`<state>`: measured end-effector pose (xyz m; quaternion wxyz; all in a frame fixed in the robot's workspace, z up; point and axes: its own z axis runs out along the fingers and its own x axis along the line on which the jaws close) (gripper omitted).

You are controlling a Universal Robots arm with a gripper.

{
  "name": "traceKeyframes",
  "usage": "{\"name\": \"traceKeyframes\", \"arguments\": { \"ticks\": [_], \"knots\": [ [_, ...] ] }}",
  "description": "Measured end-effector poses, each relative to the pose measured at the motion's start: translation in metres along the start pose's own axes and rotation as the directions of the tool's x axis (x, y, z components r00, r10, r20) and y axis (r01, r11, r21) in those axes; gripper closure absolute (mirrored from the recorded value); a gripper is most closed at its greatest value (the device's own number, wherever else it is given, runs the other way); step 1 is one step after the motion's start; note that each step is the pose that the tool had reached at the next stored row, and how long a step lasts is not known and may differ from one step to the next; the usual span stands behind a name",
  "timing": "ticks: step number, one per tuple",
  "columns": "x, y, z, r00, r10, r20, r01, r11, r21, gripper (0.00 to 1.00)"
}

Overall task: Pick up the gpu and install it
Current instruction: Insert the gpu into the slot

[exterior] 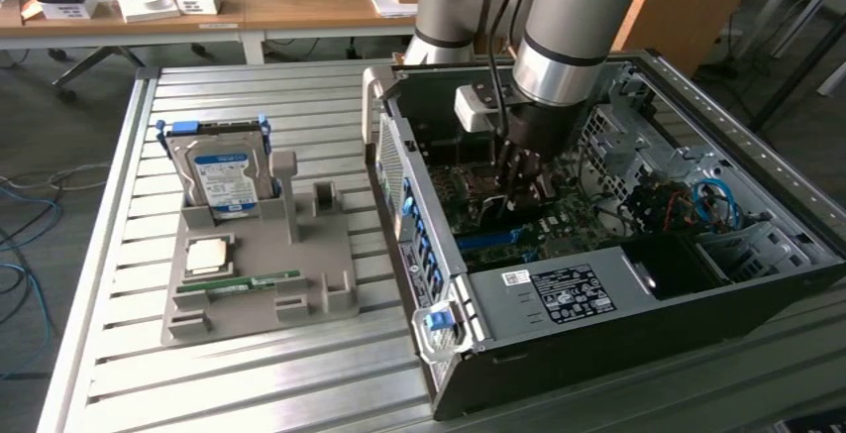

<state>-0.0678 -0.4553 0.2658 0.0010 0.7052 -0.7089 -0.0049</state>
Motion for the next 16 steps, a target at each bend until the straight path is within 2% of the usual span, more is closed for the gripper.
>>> {"name": "traceKeyframes", "arguments": {
  "ticks": [6, 16],
  "knots": [
    [0.0000, -0.0006, 0.0000, 1.0000, 0.000, 0.0001, 0.000, 1.0000, -0.0066, 0.73],
    [0.0000, -0.0010, 0.0014, 1.0000, 0.000, 0.0002, 0.000, 1.0000, -0.0071, 0.73]
  ]
}}
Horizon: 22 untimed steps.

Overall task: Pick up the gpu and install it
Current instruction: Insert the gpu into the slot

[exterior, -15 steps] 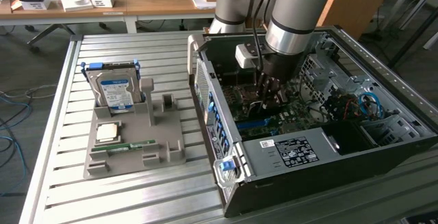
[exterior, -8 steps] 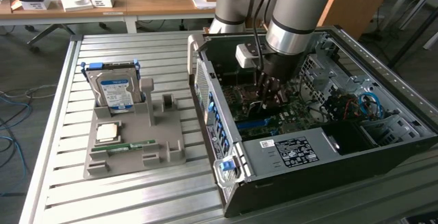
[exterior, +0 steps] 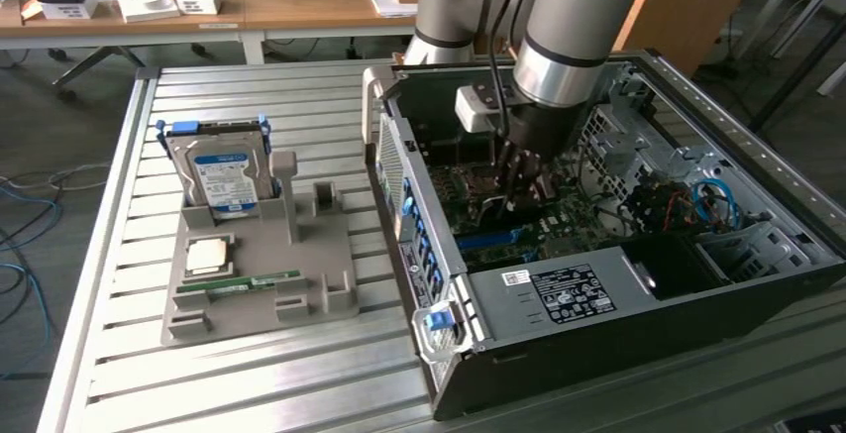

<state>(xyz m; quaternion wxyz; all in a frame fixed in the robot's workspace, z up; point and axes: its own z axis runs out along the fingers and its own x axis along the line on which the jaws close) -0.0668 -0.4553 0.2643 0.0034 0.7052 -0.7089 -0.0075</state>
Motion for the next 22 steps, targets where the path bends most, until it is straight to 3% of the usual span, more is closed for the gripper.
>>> {"name": "traceKeyframes", "arguments": {
  "ticks": [22],
  "knots": [
    [0.0000, 0.0000, 0.0029, 1.0000, 0.000, -0.0002, 0.000, 1.0000, -0.0001, 0.73]
  ]
}}
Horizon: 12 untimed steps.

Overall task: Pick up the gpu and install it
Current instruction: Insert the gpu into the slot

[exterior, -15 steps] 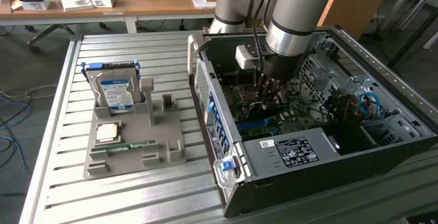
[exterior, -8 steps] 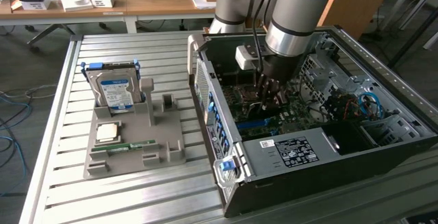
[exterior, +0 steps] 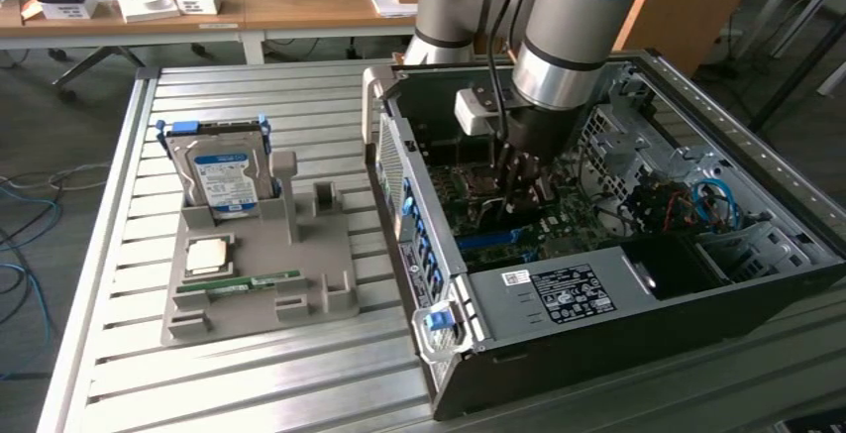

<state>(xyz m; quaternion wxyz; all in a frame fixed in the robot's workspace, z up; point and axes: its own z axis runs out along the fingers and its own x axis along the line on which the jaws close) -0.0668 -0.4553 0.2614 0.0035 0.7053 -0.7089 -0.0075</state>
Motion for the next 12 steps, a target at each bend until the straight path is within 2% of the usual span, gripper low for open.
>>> {"name": "traceKeyframes", "arguments": {
  "ticks": [12],
  "knots": [
    [0.0000, 0.0000, 0.0012, 1.0000, 0.000, 0.0000, 0.000, 1.0000, 0.0000, 0.73]
  ]
}}
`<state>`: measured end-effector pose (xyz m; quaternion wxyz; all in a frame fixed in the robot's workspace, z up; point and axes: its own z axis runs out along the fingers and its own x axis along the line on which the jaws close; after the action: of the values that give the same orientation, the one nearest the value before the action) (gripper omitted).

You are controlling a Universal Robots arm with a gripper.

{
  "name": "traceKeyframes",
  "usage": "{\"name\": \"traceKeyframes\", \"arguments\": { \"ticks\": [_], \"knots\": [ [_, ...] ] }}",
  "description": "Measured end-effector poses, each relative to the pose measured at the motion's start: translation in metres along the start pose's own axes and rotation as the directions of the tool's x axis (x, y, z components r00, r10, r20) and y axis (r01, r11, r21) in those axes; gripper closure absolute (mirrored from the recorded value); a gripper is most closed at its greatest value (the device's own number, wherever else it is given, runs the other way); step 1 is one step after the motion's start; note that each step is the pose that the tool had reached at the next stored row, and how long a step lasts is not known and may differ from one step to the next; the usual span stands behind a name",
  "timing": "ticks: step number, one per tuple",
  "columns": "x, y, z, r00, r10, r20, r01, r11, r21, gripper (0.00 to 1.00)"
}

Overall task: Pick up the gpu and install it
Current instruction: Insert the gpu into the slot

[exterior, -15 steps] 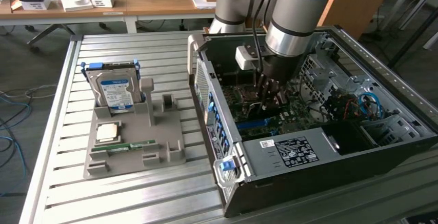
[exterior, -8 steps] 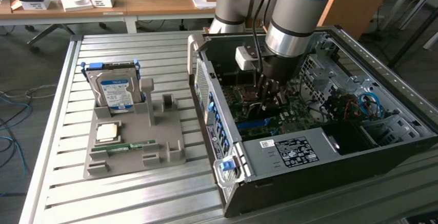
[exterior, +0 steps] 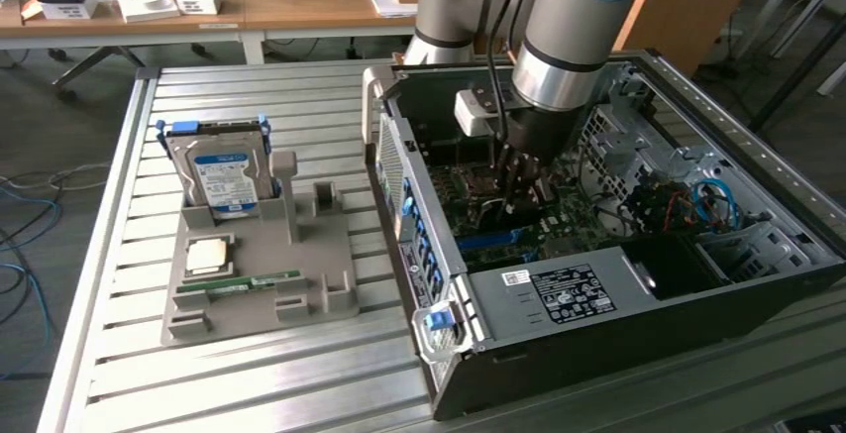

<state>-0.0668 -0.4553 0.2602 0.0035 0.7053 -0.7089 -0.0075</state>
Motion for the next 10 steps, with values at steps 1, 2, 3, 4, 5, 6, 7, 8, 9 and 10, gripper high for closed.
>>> {"name": "traceKeyframes", "arguments": {
  "ticks": [1, 2, 3, 4, 5, 6, 7, 8, 9, 10],
  "knots": [
    [0.0000, 0.0000, 0.0000, 1.0000, 0.000, 0.0000, 0.000, 1.0000, 0.0000, 0.73],
    [0.0000, 0.0005, 0.0002, 1.0000, 0.000, 0.0000, 0.000, 1.0000, 0.0000, 0.73],
    [0.0000, 0.0007, 0.0002, 1.0000, 0.000, 0.0000, 0.000, 1.0000, 0.0000, 0.73],
    [0.0000, 0.0007, 0.0002, 1.0000, 0.000, 0.0000, 0.000, 1.0000, 0.0001, 0.73],
    [0.0000, 0.0007, 0.0002, 1.0000, 0.000, 0.0000, 0.000, 1.0000, 0.0000, 0.73],
    [0.0000, 0.0006, 0.0002, 1.0000, 0.000, 0.0000, 0.000, 1.0000, 0.0000, 0.73],
    [0.0000, 0.0006, 0.0002, 1.0000, 0.000, 0.0000, 0.000, 1.0000, 0.0000, 0.73],
    [0.0000, 0.0006, 0.0003, 1.0000, 0.000, 0.0000, 0.000, 1.0000, 0.0000, 0.73],
    [0.0000, 0.0006, 0.0004, 1.0000, 0.000, 0.0000, 0.000, 1.0000, 0.0000, 0.73],
    [0.0000, 0.0006, 0.0006, 1.0000, 0.000, 0.0002, 0.000, 1.0000, 0.0001, 0.73]
  ]
}}
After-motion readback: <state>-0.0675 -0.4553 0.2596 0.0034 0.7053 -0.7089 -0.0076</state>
